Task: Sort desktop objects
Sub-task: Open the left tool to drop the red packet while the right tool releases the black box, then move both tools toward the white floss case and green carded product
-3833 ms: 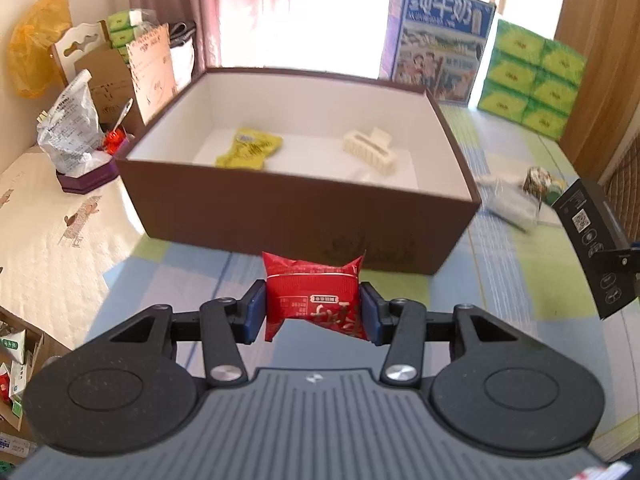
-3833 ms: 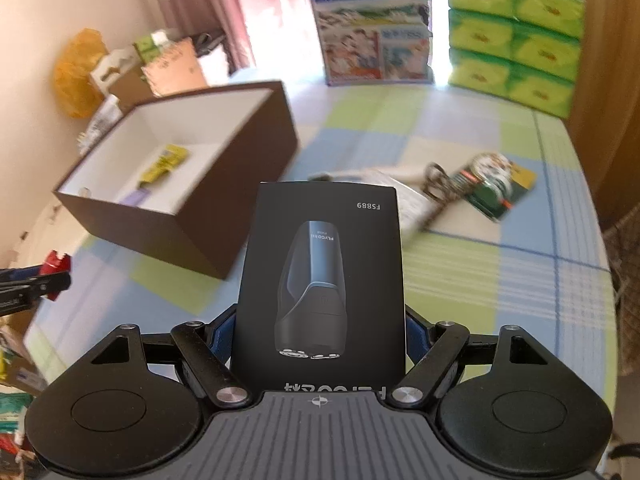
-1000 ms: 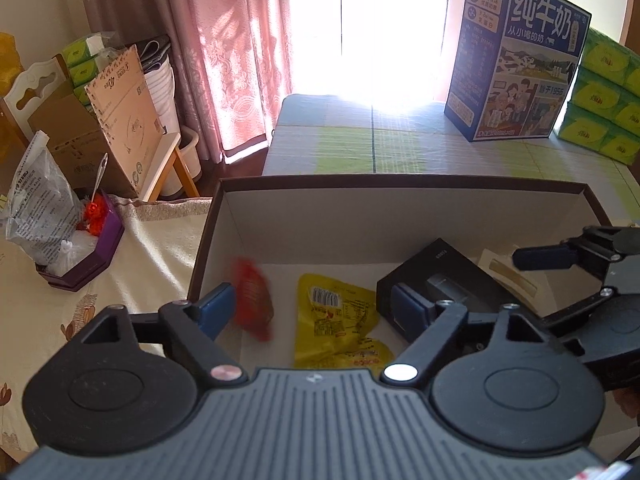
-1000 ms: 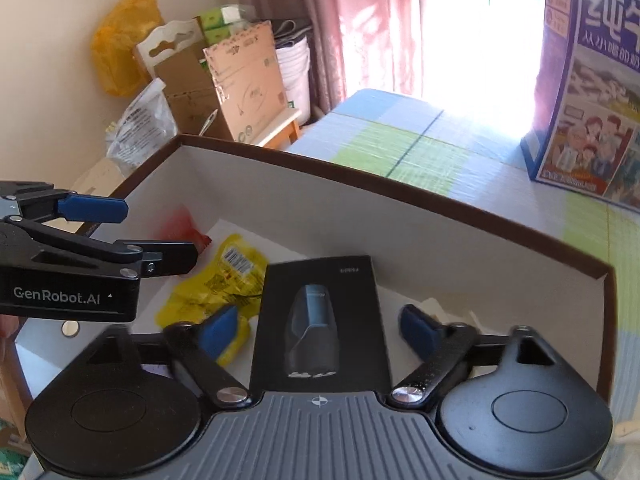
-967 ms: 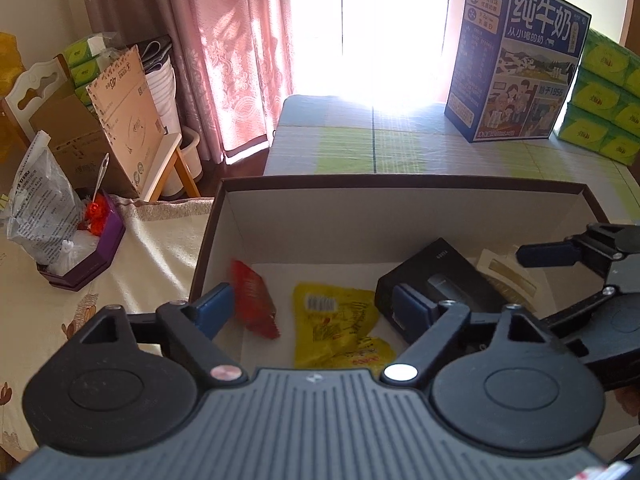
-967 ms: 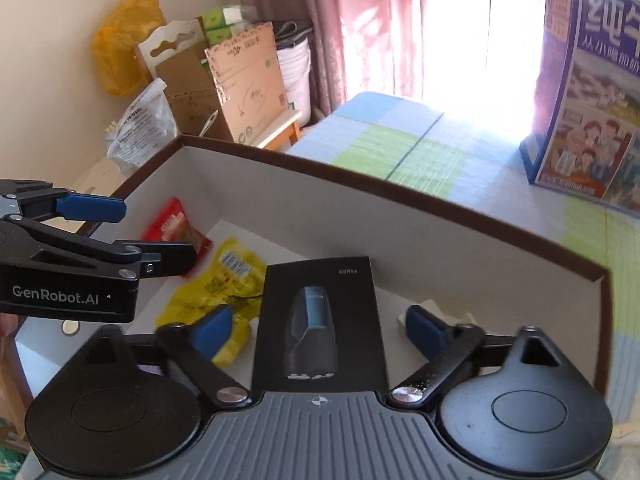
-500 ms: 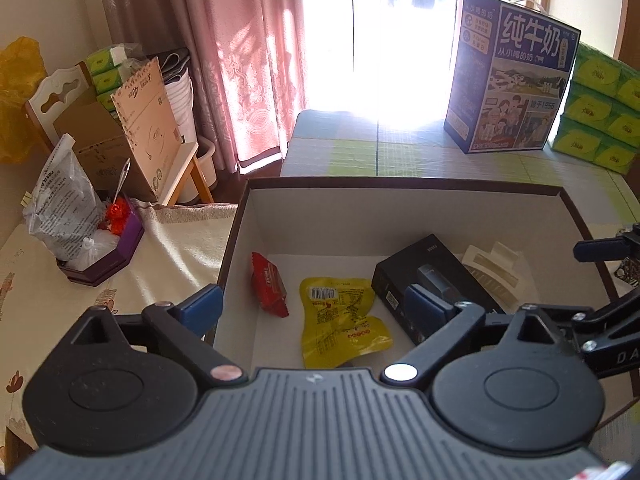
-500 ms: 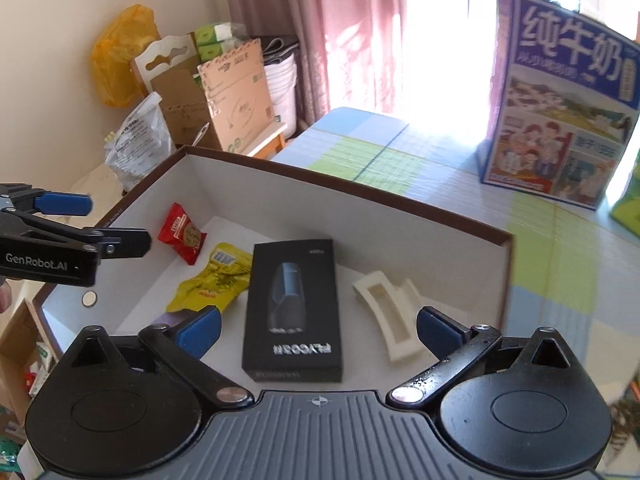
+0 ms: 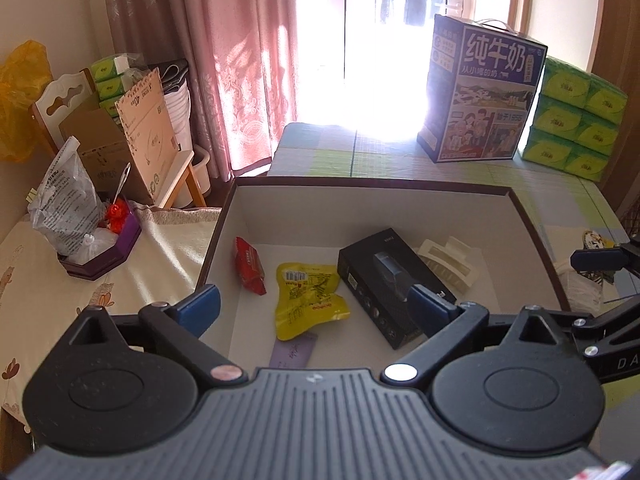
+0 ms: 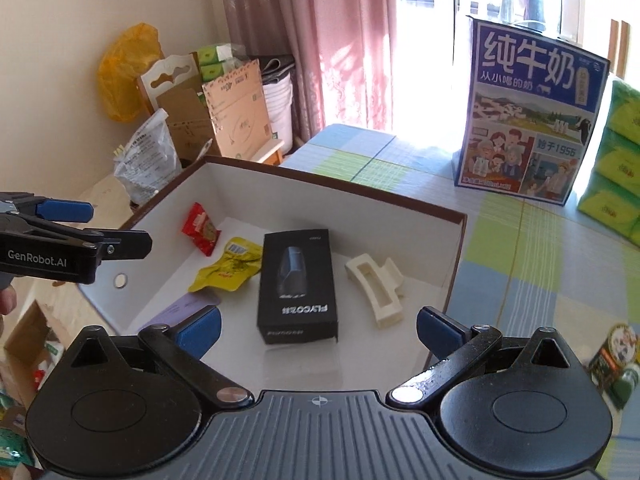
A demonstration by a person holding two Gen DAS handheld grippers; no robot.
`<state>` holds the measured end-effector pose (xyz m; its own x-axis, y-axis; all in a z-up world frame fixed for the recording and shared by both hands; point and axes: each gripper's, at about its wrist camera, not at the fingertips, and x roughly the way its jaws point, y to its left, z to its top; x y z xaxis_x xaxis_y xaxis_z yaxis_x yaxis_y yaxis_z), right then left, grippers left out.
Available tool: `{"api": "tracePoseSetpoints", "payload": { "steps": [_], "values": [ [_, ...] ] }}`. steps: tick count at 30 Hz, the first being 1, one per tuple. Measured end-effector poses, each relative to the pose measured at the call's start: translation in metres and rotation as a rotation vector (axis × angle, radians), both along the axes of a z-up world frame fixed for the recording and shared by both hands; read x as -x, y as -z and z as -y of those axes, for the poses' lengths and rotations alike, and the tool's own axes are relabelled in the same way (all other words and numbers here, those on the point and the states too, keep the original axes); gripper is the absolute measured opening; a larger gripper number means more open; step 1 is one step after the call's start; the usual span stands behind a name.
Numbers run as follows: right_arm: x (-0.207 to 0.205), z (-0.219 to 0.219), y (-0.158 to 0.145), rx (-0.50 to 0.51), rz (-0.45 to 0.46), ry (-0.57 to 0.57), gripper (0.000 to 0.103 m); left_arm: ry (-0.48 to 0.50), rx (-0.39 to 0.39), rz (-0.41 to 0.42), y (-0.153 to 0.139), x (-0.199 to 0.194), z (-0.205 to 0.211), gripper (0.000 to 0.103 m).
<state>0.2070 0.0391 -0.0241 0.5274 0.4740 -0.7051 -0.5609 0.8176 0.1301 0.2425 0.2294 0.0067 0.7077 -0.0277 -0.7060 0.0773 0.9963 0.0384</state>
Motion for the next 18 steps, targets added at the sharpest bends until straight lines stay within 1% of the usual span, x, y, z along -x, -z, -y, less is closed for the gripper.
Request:
{"api": "tracePoseSetpoints", "payload": {
  "steps": [6, 11, 18],
  "values": [
    [0.019, 0.009, -0.009, -0.012, 0.005, -0.002, 0.101, -0.018, -0.007, -0.010, -0.010, 0.021, 0.009, 0.099],
    [0.031, 0.019, -0.014, -0.022, 0.009, 0.007, 0.101, -0.041, 0.003, 0.001, -0.015, 0.039, 0.011, 0.099],
    [0.050, 0.040, -0.021, -0.045, 0.005, 0.002, 0.101, -0.065, 0.012, -0.016, -0.010, 0.064, 0.017, 0.099]
  ]
}}
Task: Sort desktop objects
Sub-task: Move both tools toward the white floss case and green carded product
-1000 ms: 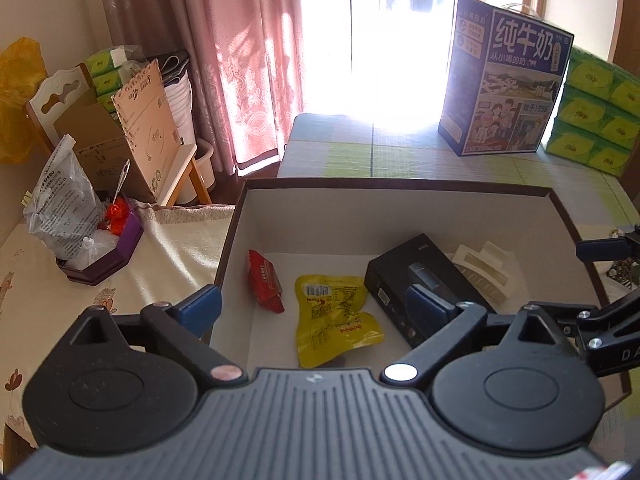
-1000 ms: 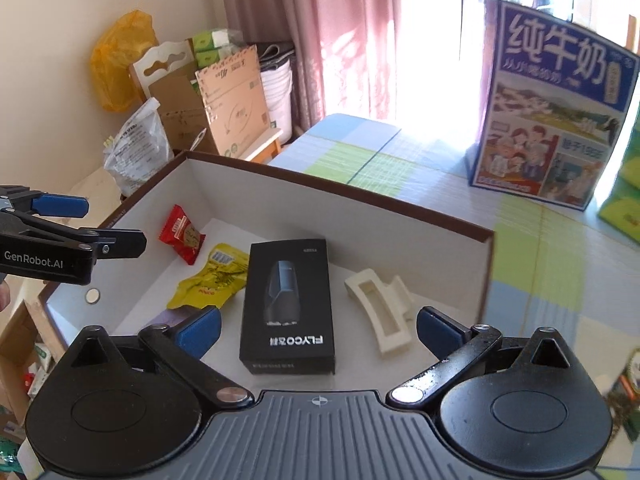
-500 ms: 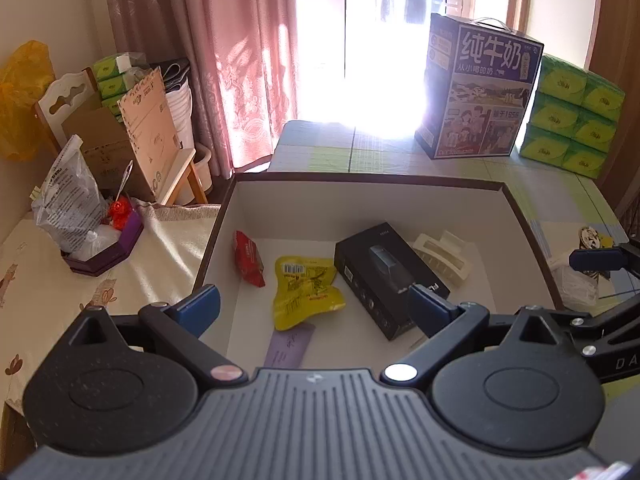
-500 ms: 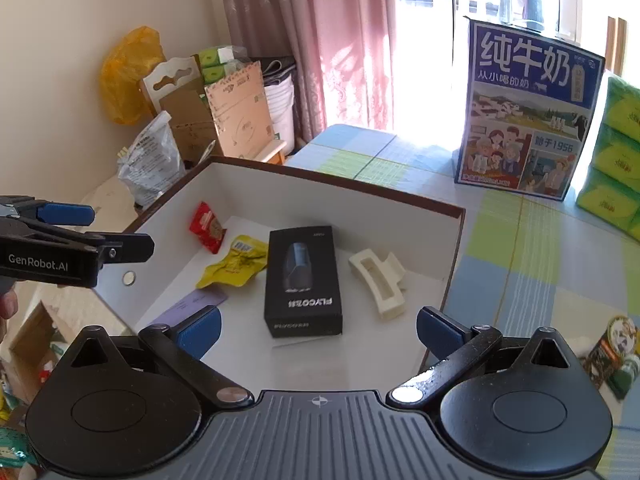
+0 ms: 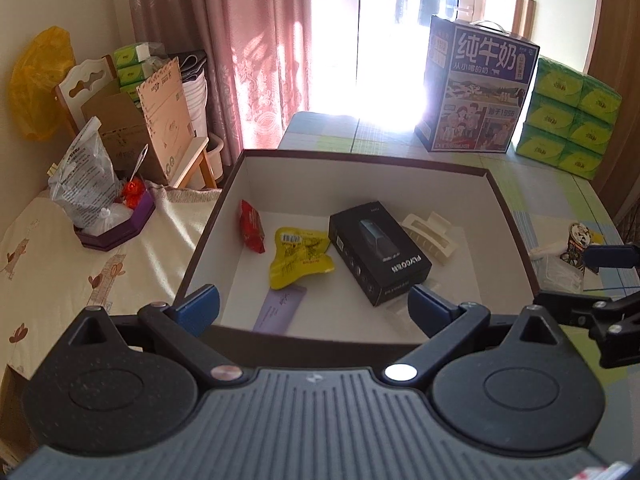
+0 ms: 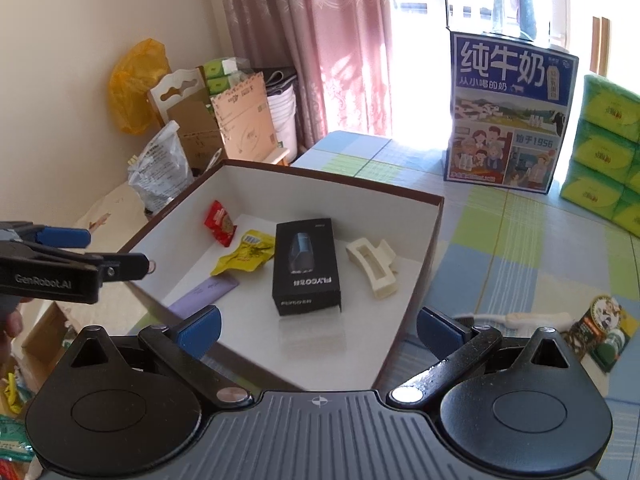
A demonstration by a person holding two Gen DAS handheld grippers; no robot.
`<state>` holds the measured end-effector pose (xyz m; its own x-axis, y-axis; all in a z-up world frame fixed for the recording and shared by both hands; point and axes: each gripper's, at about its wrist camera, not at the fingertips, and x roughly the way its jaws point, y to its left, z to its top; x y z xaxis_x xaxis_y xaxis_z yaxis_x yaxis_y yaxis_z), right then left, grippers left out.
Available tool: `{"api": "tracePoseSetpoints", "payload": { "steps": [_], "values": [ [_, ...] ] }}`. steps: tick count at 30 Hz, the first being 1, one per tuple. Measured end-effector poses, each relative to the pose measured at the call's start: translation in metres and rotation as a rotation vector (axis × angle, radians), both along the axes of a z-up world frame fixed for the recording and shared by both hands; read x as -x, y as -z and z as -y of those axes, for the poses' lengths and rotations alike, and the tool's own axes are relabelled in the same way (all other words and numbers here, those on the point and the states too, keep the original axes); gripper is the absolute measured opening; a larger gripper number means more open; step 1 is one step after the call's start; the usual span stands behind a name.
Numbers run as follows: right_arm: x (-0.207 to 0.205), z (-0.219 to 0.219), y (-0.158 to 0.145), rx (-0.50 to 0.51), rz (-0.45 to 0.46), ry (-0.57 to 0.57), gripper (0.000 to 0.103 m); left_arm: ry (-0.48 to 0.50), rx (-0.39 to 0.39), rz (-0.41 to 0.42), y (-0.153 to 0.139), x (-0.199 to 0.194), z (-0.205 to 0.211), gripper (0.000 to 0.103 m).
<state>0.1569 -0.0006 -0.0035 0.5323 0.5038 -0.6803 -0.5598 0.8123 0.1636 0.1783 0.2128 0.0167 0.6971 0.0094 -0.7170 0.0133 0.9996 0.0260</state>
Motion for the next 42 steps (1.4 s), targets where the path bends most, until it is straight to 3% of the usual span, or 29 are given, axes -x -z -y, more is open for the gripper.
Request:
{"api": "tracePoseSetpoints", "payload": {
  "steps": [28, 42],
  "values": [
    [0.053, 0.068, 0.017, 0.042, -0.078, -0.067, 0.101, -0.043, 0.001, -0.091, 0.027, 0.073, 0.067, 0.099],
    [0.060, 0.117, 0.029, 0.068, -0.114, -0.037, 0.101, -0.019, 0.009, -0.132, 0.039, 0.092, 0.119, 0.099]
  ]
}}
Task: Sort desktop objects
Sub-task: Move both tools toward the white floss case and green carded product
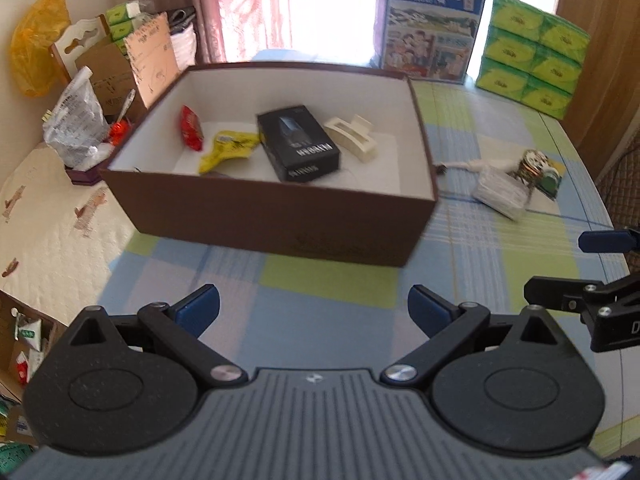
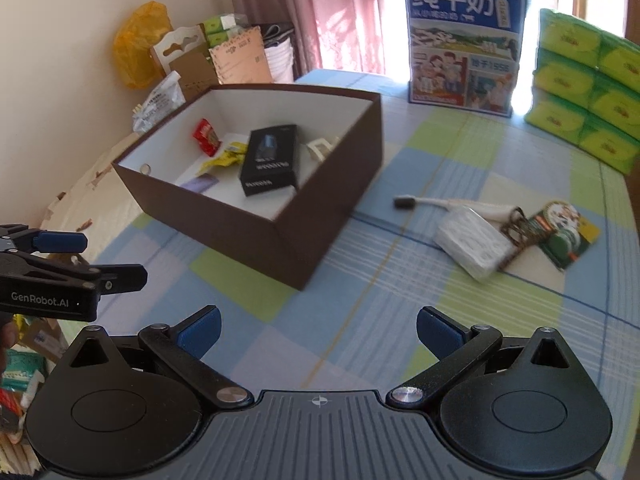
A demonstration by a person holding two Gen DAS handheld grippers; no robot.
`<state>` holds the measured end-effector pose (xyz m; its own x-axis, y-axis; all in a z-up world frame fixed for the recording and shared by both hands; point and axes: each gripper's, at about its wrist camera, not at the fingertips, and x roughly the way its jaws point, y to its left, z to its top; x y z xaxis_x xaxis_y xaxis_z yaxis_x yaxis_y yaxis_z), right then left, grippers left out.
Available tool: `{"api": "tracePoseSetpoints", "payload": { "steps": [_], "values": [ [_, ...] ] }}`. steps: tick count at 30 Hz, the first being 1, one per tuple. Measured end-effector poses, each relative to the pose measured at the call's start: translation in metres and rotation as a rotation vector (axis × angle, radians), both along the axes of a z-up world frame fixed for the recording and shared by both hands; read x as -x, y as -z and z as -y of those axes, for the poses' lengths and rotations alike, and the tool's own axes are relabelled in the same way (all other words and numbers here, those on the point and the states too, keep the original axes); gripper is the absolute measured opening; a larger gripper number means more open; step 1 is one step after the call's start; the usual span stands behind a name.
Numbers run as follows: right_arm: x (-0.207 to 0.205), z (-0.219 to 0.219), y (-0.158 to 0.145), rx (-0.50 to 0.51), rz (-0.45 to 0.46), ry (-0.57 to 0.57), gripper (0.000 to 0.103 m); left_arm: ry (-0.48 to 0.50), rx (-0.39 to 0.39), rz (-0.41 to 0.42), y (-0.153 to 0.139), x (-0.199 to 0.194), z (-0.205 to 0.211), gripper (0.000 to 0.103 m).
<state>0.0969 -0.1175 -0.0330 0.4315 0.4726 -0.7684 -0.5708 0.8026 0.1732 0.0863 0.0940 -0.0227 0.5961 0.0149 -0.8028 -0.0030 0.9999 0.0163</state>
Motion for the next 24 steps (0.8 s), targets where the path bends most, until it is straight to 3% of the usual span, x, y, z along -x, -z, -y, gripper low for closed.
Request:
{"api": "tracePoseSetpoints", "payload": {
  "steps": [8, 24],
  "values": [
    [0.006, 0.044, 0.016, 0.047, -0.032, 0.067, 0.101, 0.056, 0.029, -0.066, 0.020, 0.006, 0.041, 0.099],
    [0.001, 0.143, 0.035, 0.098, -0.078, 0.301, 0.101, 0.247, 0.053, -0.118, 0.047, -0.013, 0.131, 0.099]
  ]
}}
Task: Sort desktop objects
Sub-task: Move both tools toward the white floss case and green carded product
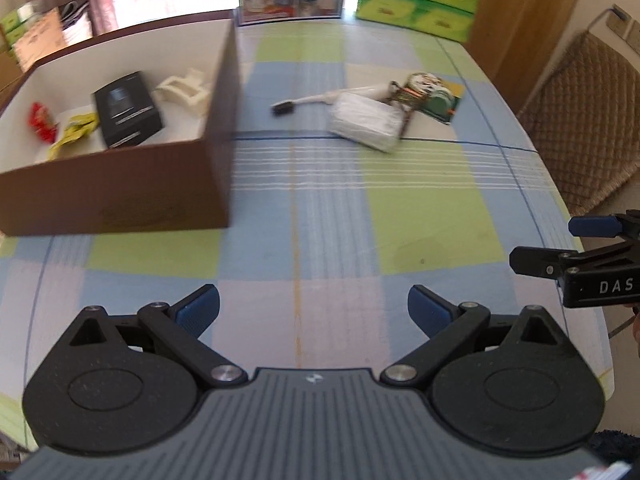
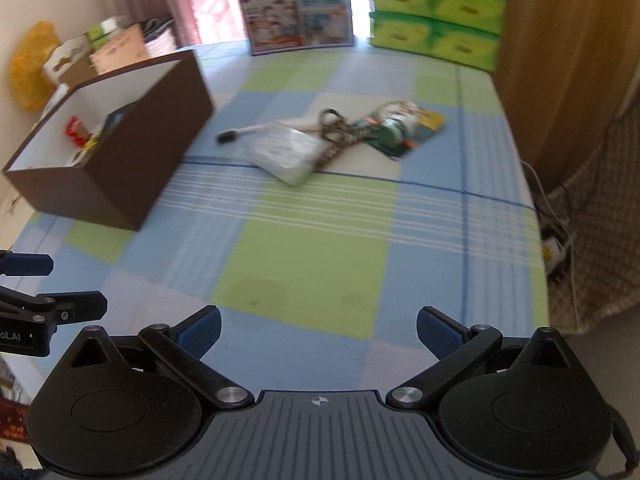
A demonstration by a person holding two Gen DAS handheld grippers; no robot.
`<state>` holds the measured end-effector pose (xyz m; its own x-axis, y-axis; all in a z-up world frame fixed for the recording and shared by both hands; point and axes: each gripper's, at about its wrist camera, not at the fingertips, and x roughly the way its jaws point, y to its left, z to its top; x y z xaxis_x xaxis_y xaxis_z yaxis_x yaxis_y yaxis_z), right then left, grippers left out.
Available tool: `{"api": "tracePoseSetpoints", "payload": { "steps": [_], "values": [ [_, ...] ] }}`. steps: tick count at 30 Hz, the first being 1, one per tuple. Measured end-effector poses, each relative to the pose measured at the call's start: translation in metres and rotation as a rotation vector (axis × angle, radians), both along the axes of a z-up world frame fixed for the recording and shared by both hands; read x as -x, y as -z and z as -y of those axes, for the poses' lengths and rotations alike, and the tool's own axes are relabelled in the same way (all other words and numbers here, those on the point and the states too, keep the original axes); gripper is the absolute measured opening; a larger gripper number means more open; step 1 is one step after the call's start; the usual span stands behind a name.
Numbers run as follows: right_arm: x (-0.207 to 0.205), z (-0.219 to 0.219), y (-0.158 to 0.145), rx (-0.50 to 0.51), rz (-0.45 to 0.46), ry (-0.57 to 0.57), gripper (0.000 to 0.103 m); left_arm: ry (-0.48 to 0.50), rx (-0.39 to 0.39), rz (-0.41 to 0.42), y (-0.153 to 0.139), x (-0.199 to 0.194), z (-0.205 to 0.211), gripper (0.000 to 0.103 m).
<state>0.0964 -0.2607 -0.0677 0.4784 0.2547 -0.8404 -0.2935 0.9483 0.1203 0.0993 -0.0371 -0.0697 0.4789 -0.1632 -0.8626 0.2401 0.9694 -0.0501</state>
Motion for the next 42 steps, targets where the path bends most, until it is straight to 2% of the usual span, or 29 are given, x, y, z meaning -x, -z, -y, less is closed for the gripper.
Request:
{"api": "tracePoseSetpoints", "payload": {
  "steps": [12, 20, 26, 35, 42],
  "values": [
    [-0.029, 0.040, 0.016, -0.004, -0.022, 0.096, 0.101, 0.086, -0.030, 0.049, 0.015, -0.055, 0.057, 0.099],
    [-0.073, 0.054, 0.025, -0.005, -0.016, 0.121, 0.101, 0.117, -0.065, 0.068, 0.028, -0.109, 0.081, 0.099],
    [-0.106, 0.060, 0.032, 0.000, -0.024, 0.136, 0.101, 0.156, -0.108, 0.050, 0.046, -0.149, 0.095, 0.099],
    [-0.130, 0.071, 0.045, -0.003, -0.060, 0.182, 0.101, 0.294, -0.216, 0.035, 0.072, -0.189, 0.116, 0.098],
    [-0.136, 0.080, 0.054, -0.008, -0.091, 0.216, 0.101, 0.416, -0.240, 0.035, 0.084, -0.205, 0.126, 0.093]
  ]
}}
